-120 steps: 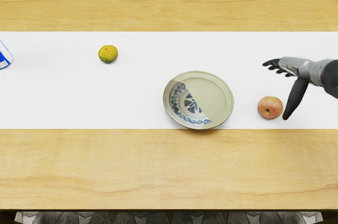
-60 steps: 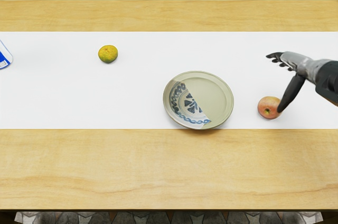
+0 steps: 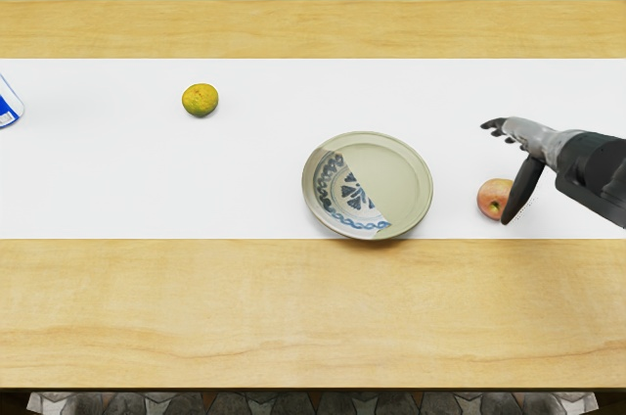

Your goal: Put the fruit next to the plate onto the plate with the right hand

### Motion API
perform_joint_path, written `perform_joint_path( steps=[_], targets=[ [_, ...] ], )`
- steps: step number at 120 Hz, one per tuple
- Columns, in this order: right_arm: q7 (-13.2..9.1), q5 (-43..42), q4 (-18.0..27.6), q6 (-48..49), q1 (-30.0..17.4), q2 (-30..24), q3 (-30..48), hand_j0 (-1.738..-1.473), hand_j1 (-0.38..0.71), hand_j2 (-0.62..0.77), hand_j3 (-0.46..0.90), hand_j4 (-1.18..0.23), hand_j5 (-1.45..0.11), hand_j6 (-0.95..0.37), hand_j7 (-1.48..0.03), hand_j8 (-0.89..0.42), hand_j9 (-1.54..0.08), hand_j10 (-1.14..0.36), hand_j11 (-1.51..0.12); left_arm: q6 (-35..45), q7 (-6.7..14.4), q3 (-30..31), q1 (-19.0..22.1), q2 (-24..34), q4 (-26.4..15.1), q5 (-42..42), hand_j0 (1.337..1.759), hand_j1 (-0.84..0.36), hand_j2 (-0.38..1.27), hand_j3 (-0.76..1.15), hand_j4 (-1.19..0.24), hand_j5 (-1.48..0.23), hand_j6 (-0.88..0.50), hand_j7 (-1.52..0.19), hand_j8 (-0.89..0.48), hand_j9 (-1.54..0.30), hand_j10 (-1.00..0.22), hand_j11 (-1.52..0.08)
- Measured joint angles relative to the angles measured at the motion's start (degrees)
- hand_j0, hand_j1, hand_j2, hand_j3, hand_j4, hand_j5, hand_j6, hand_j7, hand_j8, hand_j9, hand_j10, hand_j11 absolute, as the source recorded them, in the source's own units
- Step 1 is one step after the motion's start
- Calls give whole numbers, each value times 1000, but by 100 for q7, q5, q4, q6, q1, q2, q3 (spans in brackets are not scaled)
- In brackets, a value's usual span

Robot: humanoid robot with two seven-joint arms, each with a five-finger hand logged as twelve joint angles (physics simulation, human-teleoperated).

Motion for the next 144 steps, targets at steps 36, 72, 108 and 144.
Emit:
perform_joint_path(
  steps=[36,72,108,144],
  targets=[
    [0,-19,-142,-492,-14,173,-186,-1658,-268,-12,0,-72,-90,-74,-89,-73,-90,-72,-90,0,0,3,0,0,0,0,1658,349,0,0,0,0,0,0,0,0,0,0],
    [0,-22,-147,-1153,28,334,-417,-1658,-256,-14,0,-82,-103,-83,-102,-82,-103,-81,-102,0,0,4,0,0,0,0,1658,349,0,0,0,0,0,0,0,0,0,0],
    [0,-22,-157,-1250,-169,473,-441,-1658,-270,-11,0,-70,-88,-71,-87,-71,-88,-70,-88,-1,0,1,0,0,0,2,1658,349,0,0,0,0,0,0,0,0,0,0],
    [0,-33,-155,-1282,-187,450,-437,-1658,-60,-46,0,-245,-316,-247,-315,-246,-316,-245,-316,1,0,0,0,0,0,-2,1658,349,0,0,0,0,0,0,0,0,0,0]
  ],
)
